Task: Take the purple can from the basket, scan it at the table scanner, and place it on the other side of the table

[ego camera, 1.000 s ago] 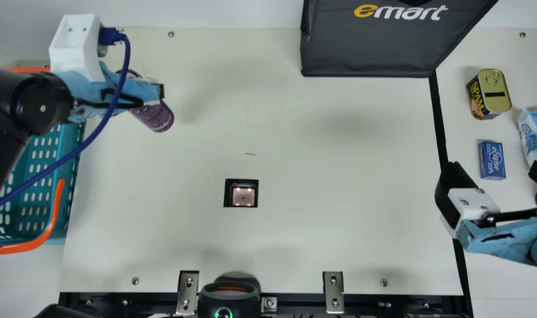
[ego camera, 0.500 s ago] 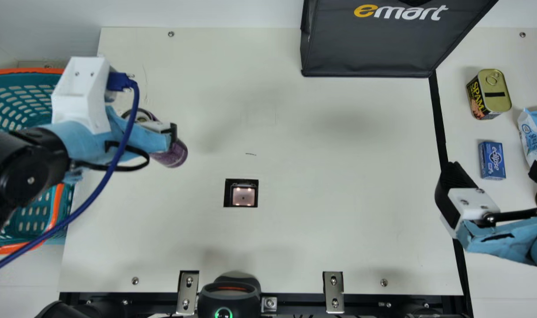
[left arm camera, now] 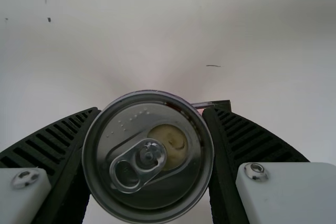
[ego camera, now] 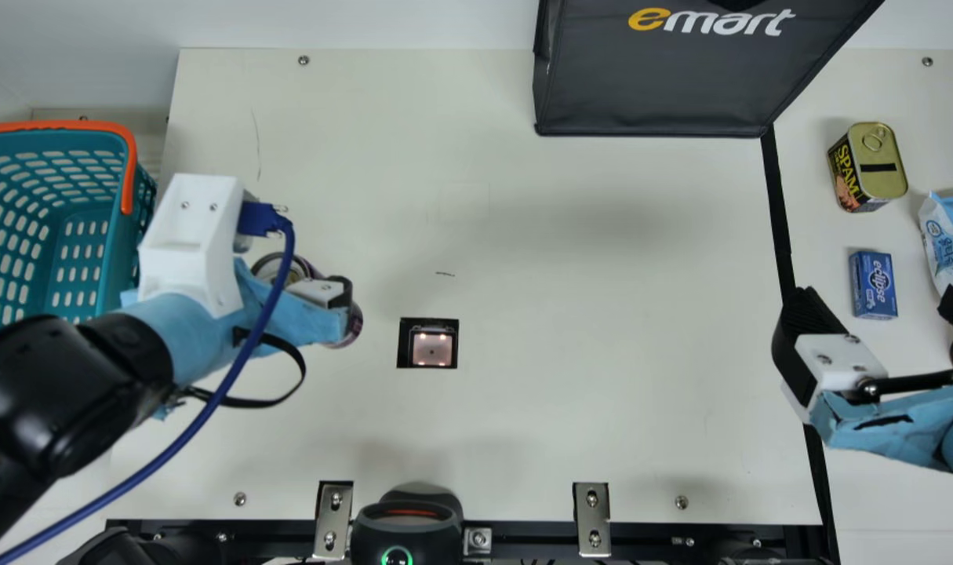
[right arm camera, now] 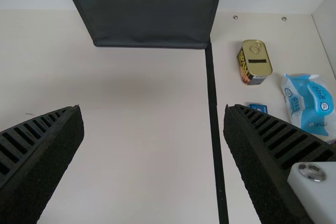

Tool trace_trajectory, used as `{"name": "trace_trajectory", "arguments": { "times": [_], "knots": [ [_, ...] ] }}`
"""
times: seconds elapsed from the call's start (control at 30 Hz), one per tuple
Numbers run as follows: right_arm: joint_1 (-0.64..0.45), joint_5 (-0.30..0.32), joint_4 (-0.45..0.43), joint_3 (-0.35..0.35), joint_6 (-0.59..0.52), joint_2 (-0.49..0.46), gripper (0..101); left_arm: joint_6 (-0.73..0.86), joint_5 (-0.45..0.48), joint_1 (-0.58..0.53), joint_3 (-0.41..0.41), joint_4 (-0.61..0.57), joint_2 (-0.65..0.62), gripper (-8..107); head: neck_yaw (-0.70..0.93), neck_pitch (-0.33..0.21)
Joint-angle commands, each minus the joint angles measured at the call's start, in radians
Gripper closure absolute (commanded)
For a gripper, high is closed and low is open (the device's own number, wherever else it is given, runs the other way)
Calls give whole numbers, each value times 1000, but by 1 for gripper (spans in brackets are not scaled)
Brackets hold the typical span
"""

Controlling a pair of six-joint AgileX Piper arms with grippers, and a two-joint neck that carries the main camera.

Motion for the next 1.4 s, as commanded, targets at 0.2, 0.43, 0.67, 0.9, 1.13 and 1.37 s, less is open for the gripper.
{"name": "trace_trajectory", "arguments": {
  "times": [0.2,0.43,0.67,0.9,1.13,1.37],
  "knots": [
    [0,0,0,0,0,0,6,-229,43,-194,2,87,12,107,0,-27],
    [0,0,0,0,0,0,6,-363,77,-323,0,136,33,107,0,-27],
    [0,-1,0,0,0,0,6,-471,101,-436,-1,168,61,107,0,-27],
    [0,-1,0,0,0,0,6,-557,109,-530,-1,185,91,107,0,-27],
    [0,-1,0,0,0,0,6,-617,112,-594,-3,194,113,107,0,-27],
    [0,-1,0,0,0,0,6,-656,110,-633,-2,200,121,107,0,-27]
  ]
}}
